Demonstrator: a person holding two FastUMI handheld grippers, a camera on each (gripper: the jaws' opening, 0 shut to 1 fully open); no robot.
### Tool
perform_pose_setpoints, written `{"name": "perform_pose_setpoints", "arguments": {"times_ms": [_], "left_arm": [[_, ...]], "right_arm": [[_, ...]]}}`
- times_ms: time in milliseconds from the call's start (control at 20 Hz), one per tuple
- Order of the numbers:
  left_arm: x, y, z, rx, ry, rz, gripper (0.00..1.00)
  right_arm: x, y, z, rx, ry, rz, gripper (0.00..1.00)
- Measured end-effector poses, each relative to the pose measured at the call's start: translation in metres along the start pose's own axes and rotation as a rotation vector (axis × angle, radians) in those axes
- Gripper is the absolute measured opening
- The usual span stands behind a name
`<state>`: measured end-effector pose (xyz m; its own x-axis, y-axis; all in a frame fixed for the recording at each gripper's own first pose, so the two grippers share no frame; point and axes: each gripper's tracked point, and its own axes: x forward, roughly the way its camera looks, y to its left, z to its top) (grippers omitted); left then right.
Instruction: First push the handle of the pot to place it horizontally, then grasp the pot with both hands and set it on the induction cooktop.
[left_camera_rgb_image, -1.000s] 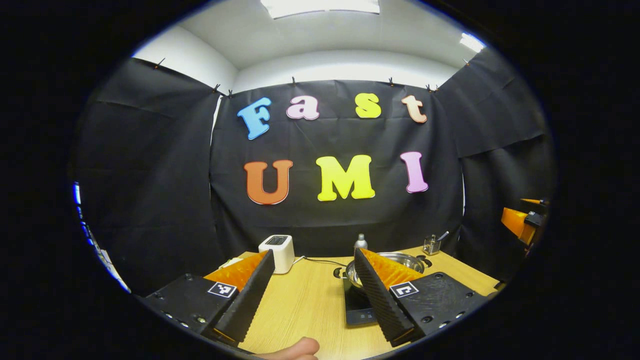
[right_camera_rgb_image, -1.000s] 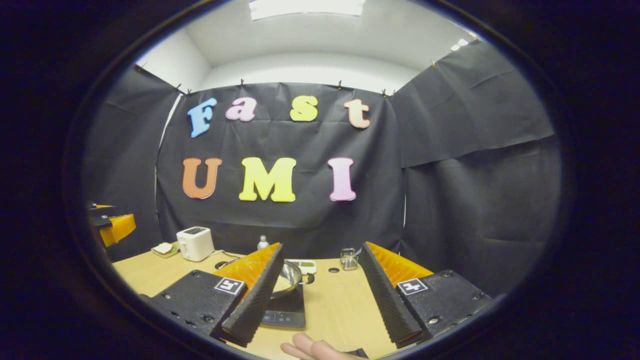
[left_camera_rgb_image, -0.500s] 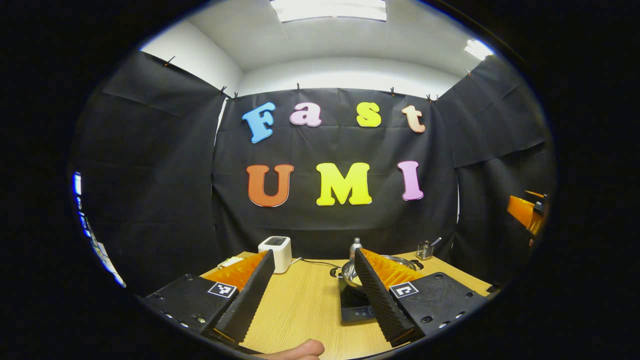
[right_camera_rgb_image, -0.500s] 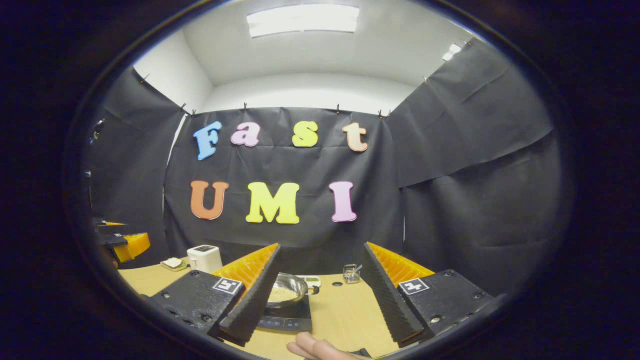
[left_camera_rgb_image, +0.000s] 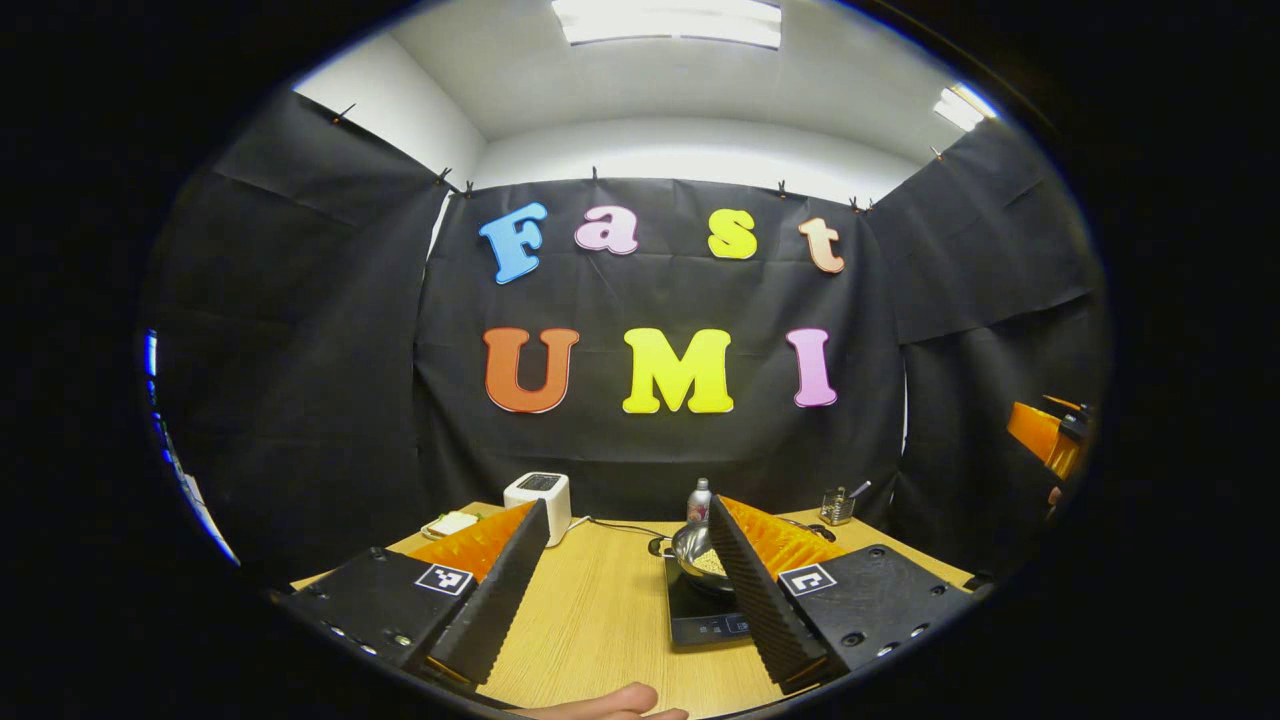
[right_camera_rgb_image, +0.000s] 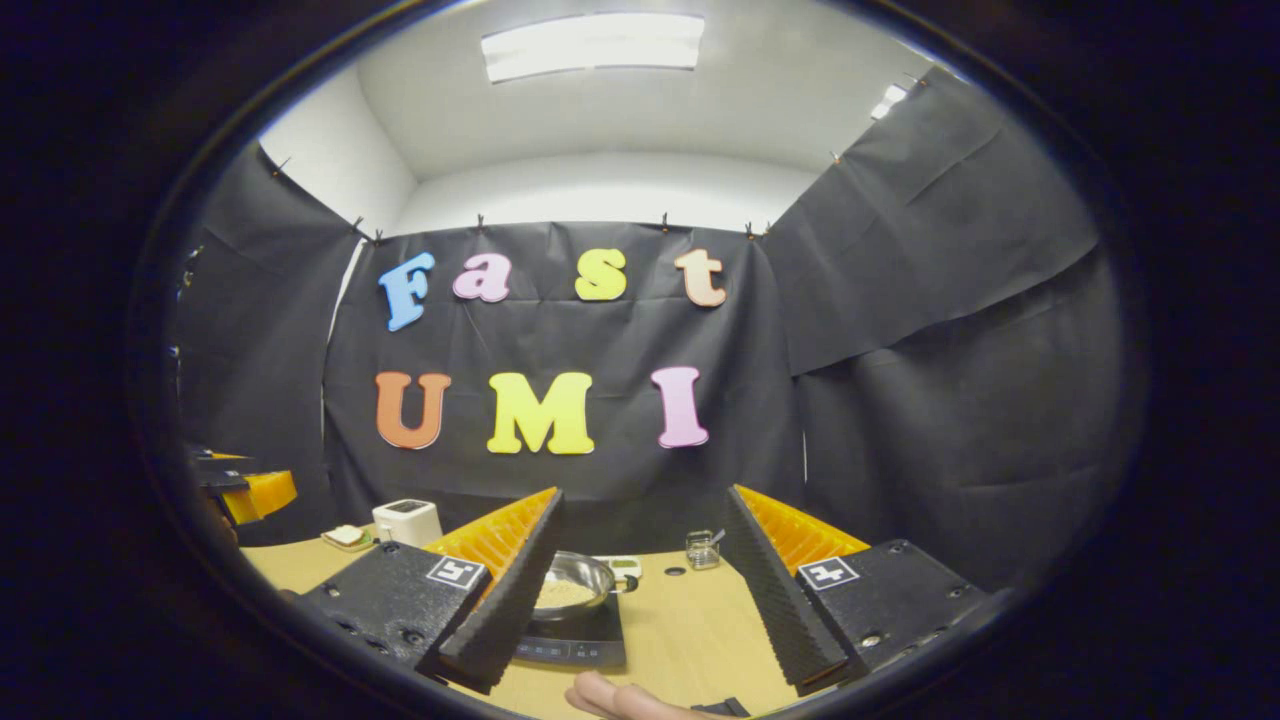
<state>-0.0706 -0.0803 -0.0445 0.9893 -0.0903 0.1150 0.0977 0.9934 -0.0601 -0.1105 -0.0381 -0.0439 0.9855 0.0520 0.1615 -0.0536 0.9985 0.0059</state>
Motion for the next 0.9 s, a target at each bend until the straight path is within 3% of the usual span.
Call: {"name": "perform_pose_setpoints", "arguments": {"times_ms": [450, 500, 550, 900], "left_arm": [[0.001, -0.005, 0.001, 0.003, -0.009, 0.012, 0.95], [0.002, -0.006, 0.001, 0.003, -0.009, 0.010, 0.84], [0.002, -0.007, -0.001, 0.005, -0.007, 0.009, 0.95], [0.008, -0.020, -0.008, 0.028, 0.011, 0.003, 0.95]], "right_arm": [[0.003, -0.009, -0.010, 0.005, 0.021, 0.003, 0.98], [0.004, -0.010, -0.013, 0.005, 0.024, 0.003, 0.99], [0.005, -0.012, -0.016, 0.003, 0.029, 0.004, 0.98], [0.008, -0.020, -0.030, 0.007, 0.045, 0.014, 0.99]]}}
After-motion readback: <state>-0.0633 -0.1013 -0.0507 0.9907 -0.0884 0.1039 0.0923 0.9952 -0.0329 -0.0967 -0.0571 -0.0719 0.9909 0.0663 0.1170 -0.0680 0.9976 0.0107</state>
